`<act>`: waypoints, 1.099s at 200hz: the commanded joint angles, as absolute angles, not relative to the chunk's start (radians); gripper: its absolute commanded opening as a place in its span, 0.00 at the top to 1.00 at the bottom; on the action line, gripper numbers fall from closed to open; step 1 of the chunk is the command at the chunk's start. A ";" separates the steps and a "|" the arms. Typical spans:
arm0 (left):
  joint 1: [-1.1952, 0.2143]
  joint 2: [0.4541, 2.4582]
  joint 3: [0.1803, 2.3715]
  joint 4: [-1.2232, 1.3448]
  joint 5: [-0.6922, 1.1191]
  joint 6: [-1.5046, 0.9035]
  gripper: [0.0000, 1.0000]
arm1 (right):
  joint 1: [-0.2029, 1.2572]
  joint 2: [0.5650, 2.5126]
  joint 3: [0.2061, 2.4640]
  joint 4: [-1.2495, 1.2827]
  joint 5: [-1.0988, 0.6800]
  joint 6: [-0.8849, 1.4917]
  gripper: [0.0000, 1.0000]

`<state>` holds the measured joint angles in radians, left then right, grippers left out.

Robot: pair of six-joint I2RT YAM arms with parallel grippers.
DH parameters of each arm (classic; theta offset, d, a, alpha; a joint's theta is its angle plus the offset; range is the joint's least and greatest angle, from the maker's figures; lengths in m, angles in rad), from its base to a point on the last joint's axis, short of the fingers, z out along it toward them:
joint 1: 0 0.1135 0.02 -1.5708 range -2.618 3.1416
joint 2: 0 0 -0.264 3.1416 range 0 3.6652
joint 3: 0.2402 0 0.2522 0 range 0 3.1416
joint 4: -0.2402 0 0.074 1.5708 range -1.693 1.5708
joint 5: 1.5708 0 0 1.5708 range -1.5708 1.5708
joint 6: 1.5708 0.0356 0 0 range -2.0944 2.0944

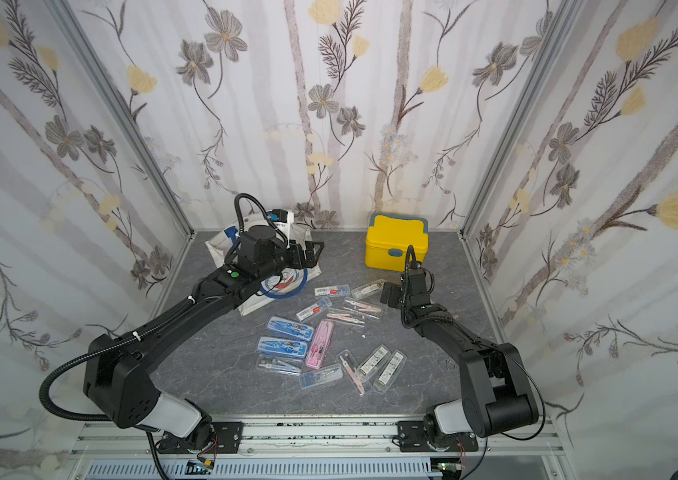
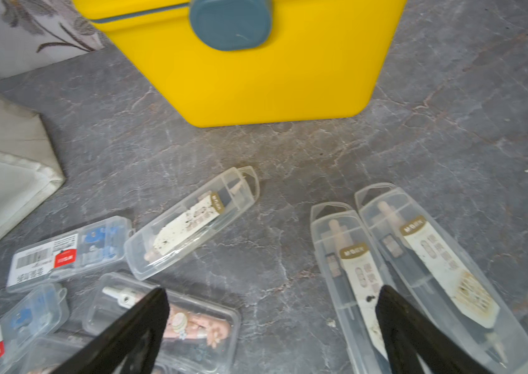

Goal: Put the compass set into the canvas bag
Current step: Pick up the compass set at the center of the board.

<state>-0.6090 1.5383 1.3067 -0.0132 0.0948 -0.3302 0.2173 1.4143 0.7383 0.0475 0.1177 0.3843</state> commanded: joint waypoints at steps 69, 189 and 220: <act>-0.751 1.715 1.353 0.064 0.150 -0.383 0.00 | 0.105 1.394 0.654 -0.003 0.004 0.440 0.06; -0.768 1.791 1.366 0.095 0.176 -0.377 0.00 | 0.098 1.497 0.663 -0.030 0.056 0.440 0.21; -0.768 1.798 1.368 0.077 0.164 -0.359 0.00 | 0.098 1.531 0.673 -0.018 0.030 0.431 0.28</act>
<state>-0.7681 1.7901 1.3632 0.0628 0.1726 -0.3767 0.0978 1.5127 0.6621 -0.0261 0.0513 0.4362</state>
